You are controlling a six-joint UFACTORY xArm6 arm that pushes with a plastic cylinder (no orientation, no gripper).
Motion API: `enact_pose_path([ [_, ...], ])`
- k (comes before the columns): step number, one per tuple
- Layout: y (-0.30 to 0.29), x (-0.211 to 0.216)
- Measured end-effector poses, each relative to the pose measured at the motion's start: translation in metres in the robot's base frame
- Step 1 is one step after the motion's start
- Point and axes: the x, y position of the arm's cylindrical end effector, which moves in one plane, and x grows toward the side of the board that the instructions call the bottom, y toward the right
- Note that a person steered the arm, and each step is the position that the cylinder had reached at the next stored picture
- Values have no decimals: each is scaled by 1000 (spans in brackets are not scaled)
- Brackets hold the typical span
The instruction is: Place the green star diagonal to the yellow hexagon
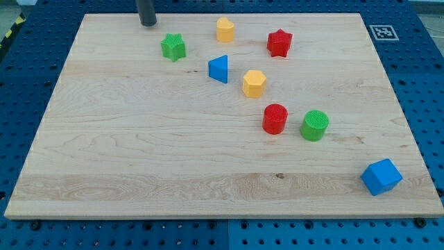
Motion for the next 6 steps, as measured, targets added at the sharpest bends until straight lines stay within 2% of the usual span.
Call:
enact_pose_path([
  [3,47,12],
  [5,57,73],
  [6,57,123],
])
